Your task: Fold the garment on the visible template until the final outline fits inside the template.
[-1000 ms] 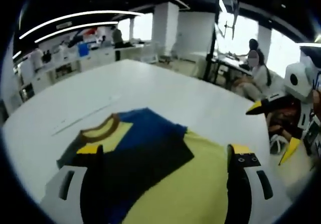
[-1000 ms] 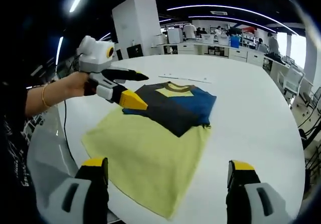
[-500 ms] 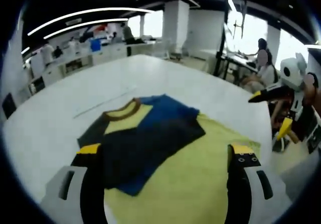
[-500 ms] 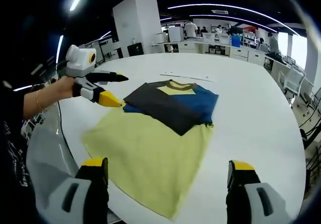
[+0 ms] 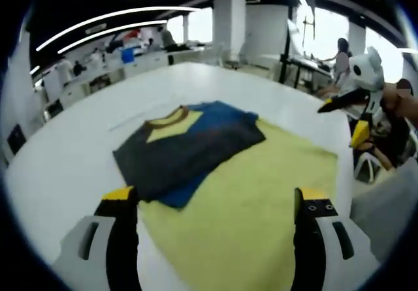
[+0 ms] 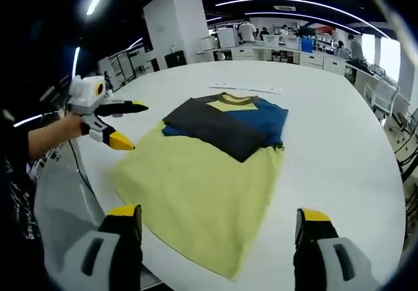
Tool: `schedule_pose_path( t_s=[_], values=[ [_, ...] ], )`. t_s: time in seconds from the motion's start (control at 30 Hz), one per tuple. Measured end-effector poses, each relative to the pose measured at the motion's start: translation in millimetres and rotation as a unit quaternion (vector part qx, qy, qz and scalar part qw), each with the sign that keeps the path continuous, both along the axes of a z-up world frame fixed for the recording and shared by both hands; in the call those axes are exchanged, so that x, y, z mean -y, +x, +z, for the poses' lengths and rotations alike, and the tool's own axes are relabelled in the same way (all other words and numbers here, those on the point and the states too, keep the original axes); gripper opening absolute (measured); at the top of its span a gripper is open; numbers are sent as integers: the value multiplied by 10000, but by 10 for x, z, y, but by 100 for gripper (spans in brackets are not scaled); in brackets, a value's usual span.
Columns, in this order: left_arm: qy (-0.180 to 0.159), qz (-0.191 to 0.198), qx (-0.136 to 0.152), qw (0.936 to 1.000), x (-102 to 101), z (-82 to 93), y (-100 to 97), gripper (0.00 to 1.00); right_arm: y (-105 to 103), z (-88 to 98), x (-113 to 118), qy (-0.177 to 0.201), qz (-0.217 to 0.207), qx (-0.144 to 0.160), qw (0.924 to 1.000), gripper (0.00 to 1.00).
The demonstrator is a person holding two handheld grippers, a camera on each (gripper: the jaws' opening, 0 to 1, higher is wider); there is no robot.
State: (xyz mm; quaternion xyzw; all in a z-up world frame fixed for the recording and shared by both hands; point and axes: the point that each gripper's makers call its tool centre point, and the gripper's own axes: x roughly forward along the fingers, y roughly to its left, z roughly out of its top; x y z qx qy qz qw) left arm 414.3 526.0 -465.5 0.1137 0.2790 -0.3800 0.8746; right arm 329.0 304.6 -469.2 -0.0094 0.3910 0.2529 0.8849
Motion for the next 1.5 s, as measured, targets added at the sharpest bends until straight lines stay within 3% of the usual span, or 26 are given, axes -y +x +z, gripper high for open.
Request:
schedule_pose_path(
  t_s=[0.23,0.7,0.83,1.0,1.5],
  values=[
    [83,46,-224,9997,-182,-177,-270,92,-94,-143,-6,-84,26,-140,9999,97],
    [71,436,-747,9962,-404,-426,-637,76,-305,-440,-8,-80,-61,-541,9985,88],
    [99,649,-812,9945,-496,-471,-692,71,-336,-512,65,-220,-217,-595,9977,75],
    [155,1019,-1016,9895,-619,-555,-794,63,-390,-594,130,-366,-278,-693,9965,66],
    [293,1430,-1202,9820,-802,-611,-998,49,-464,-622,161,-483,-299,-708,9959,50]
  ],
)
